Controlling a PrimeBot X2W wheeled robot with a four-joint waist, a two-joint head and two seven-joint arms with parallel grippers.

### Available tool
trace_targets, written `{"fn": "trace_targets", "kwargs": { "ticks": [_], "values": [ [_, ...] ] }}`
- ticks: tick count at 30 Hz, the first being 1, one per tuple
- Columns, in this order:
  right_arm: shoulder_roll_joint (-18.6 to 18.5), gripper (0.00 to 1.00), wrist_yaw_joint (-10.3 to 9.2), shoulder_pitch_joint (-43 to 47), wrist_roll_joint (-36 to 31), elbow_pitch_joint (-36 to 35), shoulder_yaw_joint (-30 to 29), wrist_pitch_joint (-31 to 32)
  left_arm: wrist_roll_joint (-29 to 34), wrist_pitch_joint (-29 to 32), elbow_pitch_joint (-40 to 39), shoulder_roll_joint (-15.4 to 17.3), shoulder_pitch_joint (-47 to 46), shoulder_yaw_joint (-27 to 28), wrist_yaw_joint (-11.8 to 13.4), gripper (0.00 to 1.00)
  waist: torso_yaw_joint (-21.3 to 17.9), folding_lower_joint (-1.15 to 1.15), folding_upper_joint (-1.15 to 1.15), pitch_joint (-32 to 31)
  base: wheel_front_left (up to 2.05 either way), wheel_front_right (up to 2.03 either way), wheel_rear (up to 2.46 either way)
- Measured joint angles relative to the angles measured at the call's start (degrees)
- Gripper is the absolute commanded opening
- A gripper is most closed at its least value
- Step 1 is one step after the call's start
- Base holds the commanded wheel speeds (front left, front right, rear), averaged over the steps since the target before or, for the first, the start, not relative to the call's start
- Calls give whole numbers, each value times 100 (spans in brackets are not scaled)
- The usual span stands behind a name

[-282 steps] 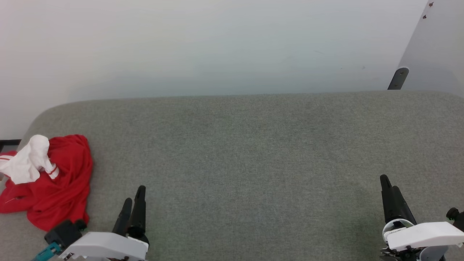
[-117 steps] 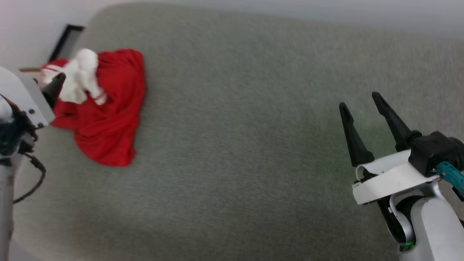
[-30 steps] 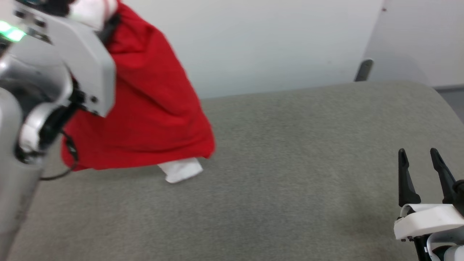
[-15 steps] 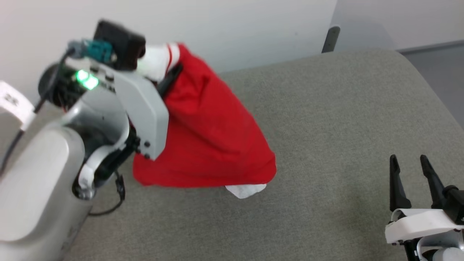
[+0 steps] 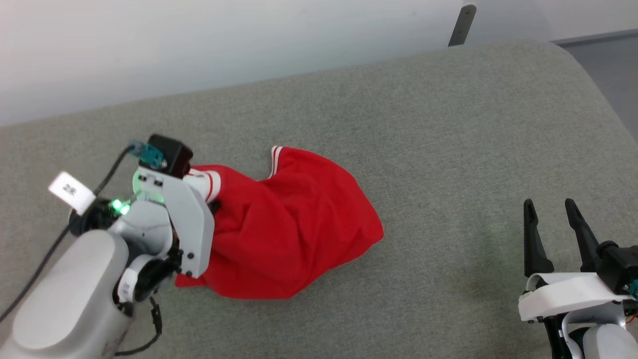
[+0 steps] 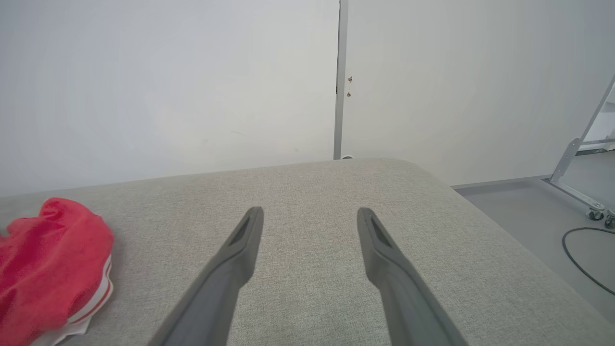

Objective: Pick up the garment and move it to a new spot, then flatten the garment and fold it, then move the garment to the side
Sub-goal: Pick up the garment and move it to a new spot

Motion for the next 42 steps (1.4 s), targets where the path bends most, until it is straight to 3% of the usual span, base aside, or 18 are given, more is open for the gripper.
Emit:
{"fn": "trace_targets", "kwargs": {
  "ticks": [21,22,23,25,26,36,42],
  "values": [
    [2,100,0,-276,-9,207,130,-65,-196,-34,2185,-531,-259,-387,-535,0,150,0,0,183,0,0,0],
    [1,100,0,-276,-9,219,141,-64,-193,-63,2213,-542,-265,-399,-561,15,159,0,0,151,0,0,0],
    [-3,100,0,-276,-14,229,144,-48,-181,-78,2246,-556,-282,-424,-578,35,172,0,0,114,0,0,0],
    [-24,100,0,-265,-21,243,158,-30,-145,-88,2280,-563,-287,-466,-589,93,200,0,0,27,0,0,0],
    [-40,100,0,-248,-21,246,169,-21,-151,-91,2291,-558,-283,-464,-601,100,217,0,0,-25,0,0,0],
    [-190,100,0,40,-29,249,292,133,-253,-436,1911,-449,148,-383,-589,100,457,0,0,-696,0,0,0],
    [-220,100,0,141,12,267,424,141,-257,-1135,1281,-256,553,-98,-447,100,676,0,0,-1073,0,0,0]
  ]
}}
